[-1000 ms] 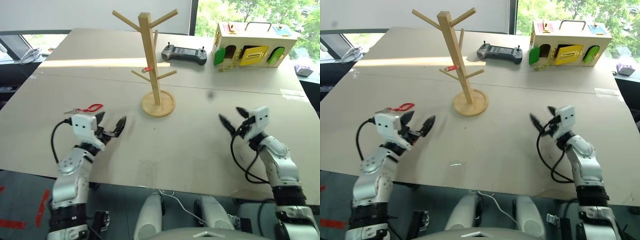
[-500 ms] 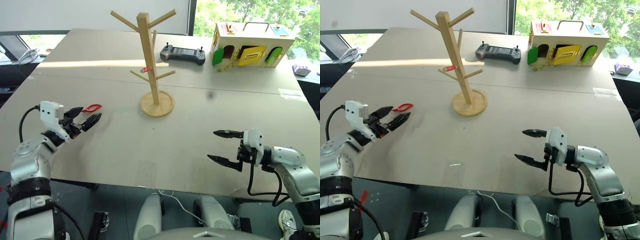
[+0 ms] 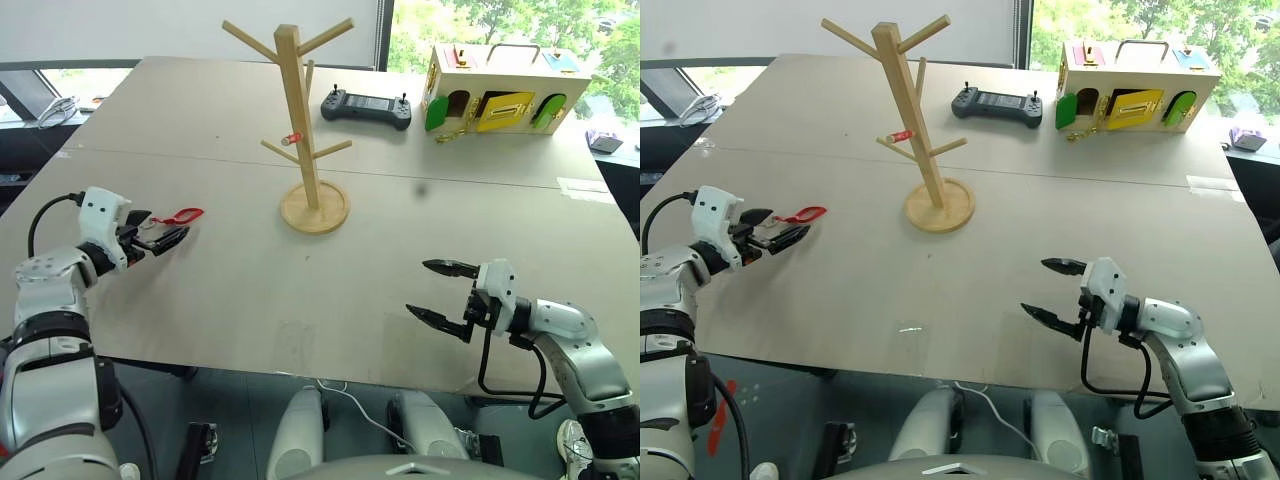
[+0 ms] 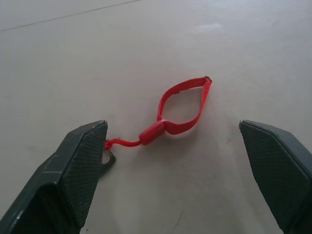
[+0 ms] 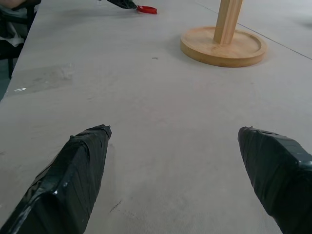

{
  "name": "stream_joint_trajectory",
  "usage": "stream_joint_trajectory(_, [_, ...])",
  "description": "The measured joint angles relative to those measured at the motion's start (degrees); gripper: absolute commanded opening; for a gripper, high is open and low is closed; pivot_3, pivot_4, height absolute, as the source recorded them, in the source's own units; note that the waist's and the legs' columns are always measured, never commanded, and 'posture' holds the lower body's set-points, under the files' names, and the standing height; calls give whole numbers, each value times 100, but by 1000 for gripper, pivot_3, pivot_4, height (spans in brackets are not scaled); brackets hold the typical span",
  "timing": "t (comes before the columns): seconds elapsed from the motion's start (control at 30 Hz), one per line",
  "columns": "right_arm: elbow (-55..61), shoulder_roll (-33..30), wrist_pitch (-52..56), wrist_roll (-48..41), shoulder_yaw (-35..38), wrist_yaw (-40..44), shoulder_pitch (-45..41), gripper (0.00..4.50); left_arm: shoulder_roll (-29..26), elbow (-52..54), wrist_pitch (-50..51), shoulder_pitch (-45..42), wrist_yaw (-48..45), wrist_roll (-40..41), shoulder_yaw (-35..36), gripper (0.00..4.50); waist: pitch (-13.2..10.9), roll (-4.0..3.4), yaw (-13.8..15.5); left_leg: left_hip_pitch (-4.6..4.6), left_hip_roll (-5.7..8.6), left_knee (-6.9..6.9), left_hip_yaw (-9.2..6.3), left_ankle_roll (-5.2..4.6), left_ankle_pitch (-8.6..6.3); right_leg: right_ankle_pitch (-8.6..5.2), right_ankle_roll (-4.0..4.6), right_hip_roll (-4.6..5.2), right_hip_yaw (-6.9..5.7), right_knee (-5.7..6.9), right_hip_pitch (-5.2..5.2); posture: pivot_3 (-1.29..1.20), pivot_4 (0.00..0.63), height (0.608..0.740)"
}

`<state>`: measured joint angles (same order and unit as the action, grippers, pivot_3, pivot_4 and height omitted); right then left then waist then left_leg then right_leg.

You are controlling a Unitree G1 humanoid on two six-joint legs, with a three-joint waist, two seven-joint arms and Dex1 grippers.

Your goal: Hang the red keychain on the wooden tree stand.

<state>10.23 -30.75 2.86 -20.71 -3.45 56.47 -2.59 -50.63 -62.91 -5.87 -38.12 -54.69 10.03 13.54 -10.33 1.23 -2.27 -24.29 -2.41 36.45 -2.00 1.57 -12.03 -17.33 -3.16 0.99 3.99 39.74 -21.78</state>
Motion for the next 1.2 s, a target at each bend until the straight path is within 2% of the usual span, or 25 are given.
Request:
stream_joint_trajectory(0.47, [0,34,72,-6,0,-200,-76,4469,6,-616,58,-306,-54,-254,-61,4500,0,0,1,0,0,3,-1,0,0,0,0,-1,-1,3,0,0,150,740])
stream_joint_trajectory(1.2, [63,47,204,-31,12,-429,-118,4469,181,-861,37,-690,125,-517,-119,4500,1,1,-3,-2,0,8,-3,0,0,0,0,-1,-3,7,0,0,150,740])
